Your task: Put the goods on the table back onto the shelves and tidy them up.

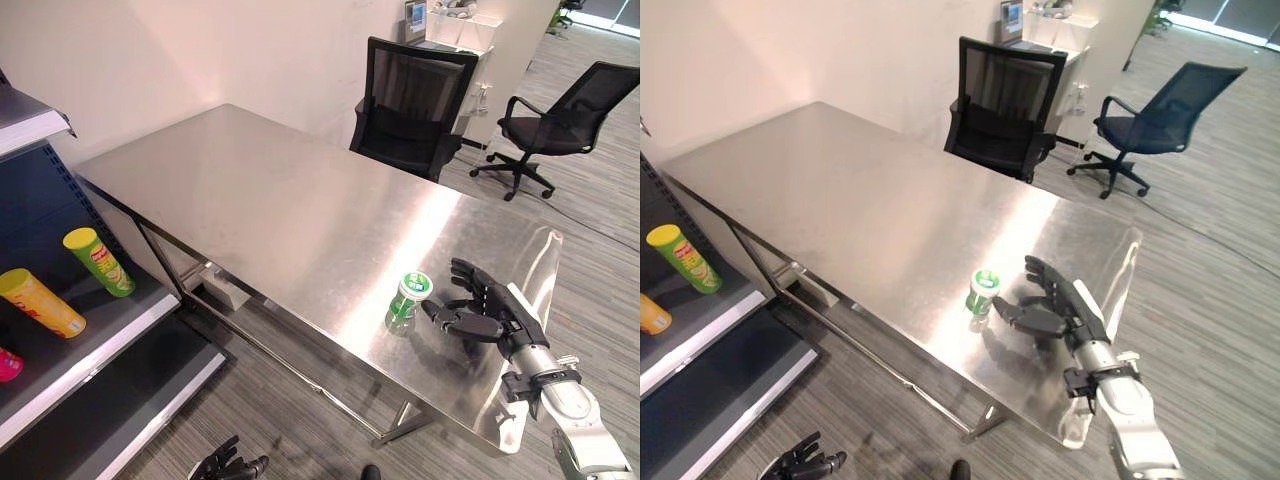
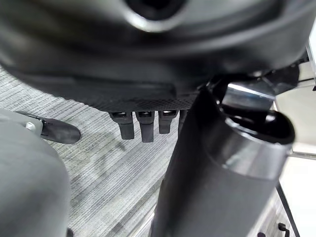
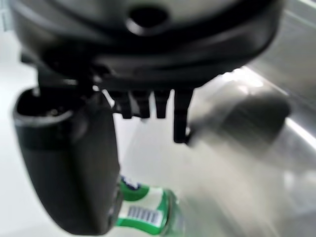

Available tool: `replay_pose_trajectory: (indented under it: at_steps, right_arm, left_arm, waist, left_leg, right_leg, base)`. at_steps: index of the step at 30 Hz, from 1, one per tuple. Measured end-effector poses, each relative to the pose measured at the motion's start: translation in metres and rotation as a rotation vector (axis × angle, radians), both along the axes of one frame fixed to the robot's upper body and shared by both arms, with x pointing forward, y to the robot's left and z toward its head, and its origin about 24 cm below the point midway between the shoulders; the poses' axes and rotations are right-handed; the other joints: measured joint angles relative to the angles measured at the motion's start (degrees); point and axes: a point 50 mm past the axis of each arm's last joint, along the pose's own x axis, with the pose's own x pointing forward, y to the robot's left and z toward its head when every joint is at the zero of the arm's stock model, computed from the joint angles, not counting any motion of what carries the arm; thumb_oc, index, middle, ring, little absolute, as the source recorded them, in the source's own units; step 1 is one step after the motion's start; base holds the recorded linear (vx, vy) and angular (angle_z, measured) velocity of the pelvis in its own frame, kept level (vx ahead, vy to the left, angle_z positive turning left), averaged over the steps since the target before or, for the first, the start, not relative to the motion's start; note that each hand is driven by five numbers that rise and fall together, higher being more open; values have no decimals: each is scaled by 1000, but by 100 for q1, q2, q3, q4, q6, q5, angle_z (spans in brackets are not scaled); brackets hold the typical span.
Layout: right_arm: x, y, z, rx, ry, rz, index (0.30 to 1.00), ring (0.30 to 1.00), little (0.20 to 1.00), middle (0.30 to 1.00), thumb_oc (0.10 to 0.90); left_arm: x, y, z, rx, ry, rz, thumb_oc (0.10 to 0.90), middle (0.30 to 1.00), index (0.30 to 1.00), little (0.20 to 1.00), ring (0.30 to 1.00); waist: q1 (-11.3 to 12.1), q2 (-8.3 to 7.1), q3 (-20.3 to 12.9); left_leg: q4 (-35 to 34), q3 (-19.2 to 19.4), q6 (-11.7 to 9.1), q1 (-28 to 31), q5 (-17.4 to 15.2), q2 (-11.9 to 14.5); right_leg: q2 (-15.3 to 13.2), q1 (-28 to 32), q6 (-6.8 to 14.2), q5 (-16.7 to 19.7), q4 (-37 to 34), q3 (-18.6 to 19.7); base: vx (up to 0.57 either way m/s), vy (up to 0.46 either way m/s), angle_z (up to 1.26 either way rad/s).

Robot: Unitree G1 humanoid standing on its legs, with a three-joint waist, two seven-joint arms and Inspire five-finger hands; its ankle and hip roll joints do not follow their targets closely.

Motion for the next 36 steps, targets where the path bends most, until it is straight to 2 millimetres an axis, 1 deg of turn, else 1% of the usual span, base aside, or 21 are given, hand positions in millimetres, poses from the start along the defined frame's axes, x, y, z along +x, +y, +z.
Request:
replay_pose_trajectory:
  at_steps: [11,14,21,23,24,26,28,34,36]
  right_arm:
    - [12,14,7,-58,10,122,900,900,900,900,800]
    - [12,15,6,-58,11,124,900,900,900,900,800]
    - [13,17,7,-64,13,144,900,900,900,900,800]
    - [17,19,9,-95,23,180,524,524,524,524,549]
    - [18,19,8,-96,27,180,300,300,300,300,400]
    - [21,16,8,-98,31,169,300,300,300,300,400]
    - [24,21,8,-104,32,185,300,300,300,300,400]
    - [25,26,6,-119,42,209,300,300,300,300,400]
    - [26,25,7,-128,40,208,300,300,300,300,400]
  left_arm:
    - [0,0,0,0,0,-1,800,900,900,900,900]
    - [1,0,0,0,-1,-2,800,900,900,900,900]
    - [0,-1,0,0,3,-9,800,900,900,900,900]
    - [0,0,0,2,1,-10,800,900,900,900,900]
    - [0,1,0,3,2,-10,800,900,900,900,900]
    - [0,1,0,6,2,-11,800,900,900,900,900]
    - [0,3,1,9,4,-12,800,900,900,900,900]
    - [1,5,1,15,0,-13,800,900,900,900,900]
    - [3,5,2,15,-3,-14,800,900,900,900,900]
  waist:
    - [97,13,-19]
    - [189,10,-20]
    - [253,4,-23]
    - [281,-23,-31]
    - [287,-40,-42]
    - [324,-77,-56]
    - [338,-90,-55]
    - [390,-87,-54]
    - [453,-80,-49]
  left_leg:
    - [1,-92,-32,-28,29,4]
    - [1,-113,-39,-34,37,4]
    - [0,-152,-47,-48,52,4]
    - [0,-165,-51,-53,57,5]
    - [0,-169,-51,-55,57,6]
    - [0,-179,-51,-60,57,4]
    - [1,-200,-51,-67,58,5]
    - [2,-326,-46,-137,73,4]
    - [2,-334,-46,-143,73,5]
  right_leg:
    - [-10,27,-2,-1,0,-111]
    - [-11,31,-5,-3,1,-127]
    - [-13,33,-5,-3,1,-153]
    - [-14,37,-4,-4,0,-167]
    - [-14,37,-5,-5,0,-171]
    - [-19,41,-2,-8,0,-186]
    - [-20,45,-1,-18,0,-210]
    - [-29,45,0,-32,0,-294]
    - [-29,45,3,-41,0,-300]
  base:
    - [0,3,4]
    - [-2,3,4]
    - [-1,1,1]
    - [0,0,0]
    - [0,0,0]
    - [-3,0,2]
    - [-7,2,6]
    - [-5,-11,11]
    - [-2,-10,4]
